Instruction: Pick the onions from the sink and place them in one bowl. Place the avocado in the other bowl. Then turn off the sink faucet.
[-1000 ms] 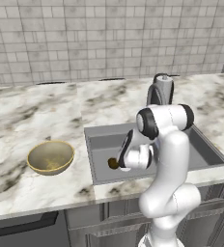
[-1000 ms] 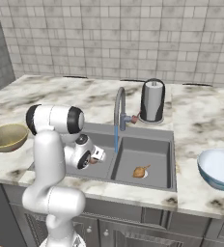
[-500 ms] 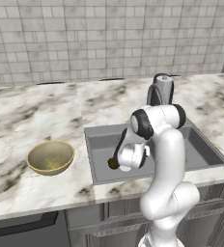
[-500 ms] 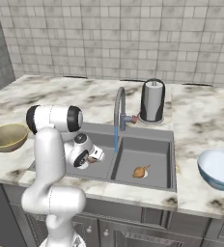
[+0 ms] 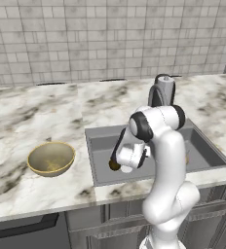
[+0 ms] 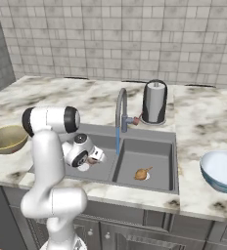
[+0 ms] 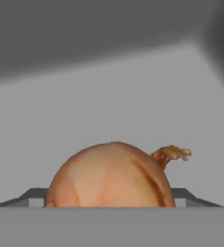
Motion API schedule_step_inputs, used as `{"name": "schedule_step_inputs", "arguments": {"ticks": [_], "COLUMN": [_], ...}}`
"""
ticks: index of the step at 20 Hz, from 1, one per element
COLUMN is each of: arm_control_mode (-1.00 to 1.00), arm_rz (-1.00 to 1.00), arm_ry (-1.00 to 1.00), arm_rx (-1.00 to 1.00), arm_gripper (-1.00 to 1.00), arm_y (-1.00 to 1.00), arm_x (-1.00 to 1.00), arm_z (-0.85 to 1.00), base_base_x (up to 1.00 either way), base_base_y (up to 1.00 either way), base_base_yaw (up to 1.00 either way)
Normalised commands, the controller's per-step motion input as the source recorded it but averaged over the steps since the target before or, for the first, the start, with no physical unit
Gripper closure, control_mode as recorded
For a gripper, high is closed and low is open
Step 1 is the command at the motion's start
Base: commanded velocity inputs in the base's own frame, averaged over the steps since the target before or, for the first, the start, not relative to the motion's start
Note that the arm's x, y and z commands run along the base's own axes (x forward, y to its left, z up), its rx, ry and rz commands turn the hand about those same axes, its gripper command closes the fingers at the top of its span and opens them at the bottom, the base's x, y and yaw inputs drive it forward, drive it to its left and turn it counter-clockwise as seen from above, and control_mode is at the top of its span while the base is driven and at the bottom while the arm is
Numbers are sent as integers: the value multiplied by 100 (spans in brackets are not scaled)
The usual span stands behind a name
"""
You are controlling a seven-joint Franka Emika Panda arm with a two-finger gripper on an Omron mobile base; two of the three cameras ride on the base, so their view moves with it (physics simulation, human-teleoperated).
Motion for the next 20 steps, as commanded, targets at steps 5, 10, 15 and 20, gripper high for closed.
{"name": "schedule_step_inputs", "arguments": {"ticks": [5, 10, 15, 20], "arm_control_mode": [-100, -100, -100, -100], "arm_rz": [0, 0, 0, -1], "arm_ry": [0, 0, 0, 0], "arm_rx": [0, 0, 2, 2], "arm_gripper": [100, 100, 100, 100], "arm_y": [0, 0, 0, 6], "arm_x": [-19, -22, -27, -7], "arm_z": [39, 64, 82, 96], "base_base_x": [0, 0, 0, 0], "base_base_y": [0, 0, 0, 0], "base_base_yaw": [0, 0, 0, 0]}}
